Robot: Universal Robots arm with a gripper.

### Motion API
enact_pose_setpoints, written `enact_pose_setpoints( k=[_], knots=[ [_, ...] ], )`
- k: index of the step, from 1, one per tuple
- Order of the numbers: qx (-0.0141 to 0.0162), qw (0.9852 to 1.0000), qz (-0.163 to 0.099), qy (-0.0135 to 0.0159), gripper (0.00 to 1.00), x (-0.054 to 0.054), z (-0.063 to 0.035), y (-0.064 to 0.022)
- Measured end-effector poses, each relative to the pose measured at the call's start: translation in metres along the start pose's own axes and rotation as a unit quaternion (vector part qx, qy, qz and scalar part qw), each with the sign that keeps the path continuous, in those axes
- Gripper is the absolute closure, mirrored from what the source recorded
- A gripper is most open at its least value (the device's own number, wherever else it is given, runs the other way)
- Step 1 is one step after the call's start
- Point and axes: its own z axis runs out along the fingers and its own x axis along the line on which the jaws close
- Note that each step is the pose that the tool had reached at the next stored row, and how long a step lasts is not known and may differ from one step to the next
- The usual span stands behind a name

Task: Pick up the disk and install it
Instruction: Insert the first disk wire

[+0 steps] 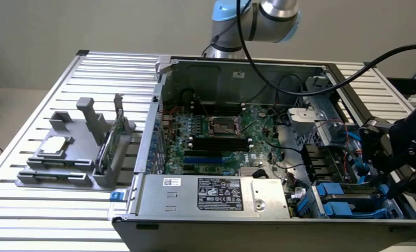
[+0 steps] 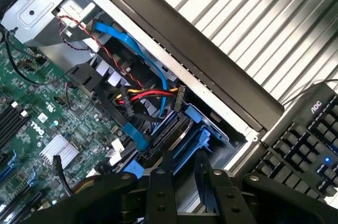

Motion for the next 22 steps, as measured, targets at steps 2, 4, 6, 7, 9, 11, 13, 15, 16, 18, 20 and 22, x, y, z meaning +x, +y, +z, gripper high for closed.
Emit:
enact_pose_setpoints(
  k=[2, 4, 6, 7, 9, 11, 13, 15, 16, 18, 20, 22],
  knots=[
    [-0.0064, 0.9999, 0.004, 0.0069, 0.69, 0.000, 0.0004, 0.0001],
    [-0.0129, 0.9998, 0.007, 0.0137, 0.69, 0.000, 0.0009, 0.0001],
    [-0.0177, 0.9996, 0.014, 0.0182, 0.69, 0.000, 0.0018, 0.0000],
    [-0.0195, 0.9994, 0.019, 0.0194, 0.69, 0.000, 0.0027, 0.0000],
    [-0.0231, 0.9991, 0.030, 0.0216, 0.69, 0.000, 0.0045, -0.0003],
    [-0.0264, 0.9985, 0.042, 0.0232, 0.69, 0.000, 0.0062, -0.0006],
    [-0.0295, 0.9978, 0.054, 0.0246, 0.69, 0.000, 0.0079, -0.0009],
    [-0.0325, 0.9970, 0.065, 0.0261, 0.69, 0.000, 0.0100, -0.0011],
    [-0.0341, 0.9967, 0.069, 0.0272, 0.69, 0.000, 0.0111, -0.0013],
    [-0.0372, 0.9960, 0.076, 0.0297, 0.69, 0.000, 0.0132, -0.0014],
    [-0.0407, 0.9953, 0.081, 0.0333, 0.69, -0.001, 0.0154, -0.0009],
    [-0.0443, 0.9948, 0.084, 0.0374, 0.69, -0.002, 0.0176, 0.0000]
  ],
)
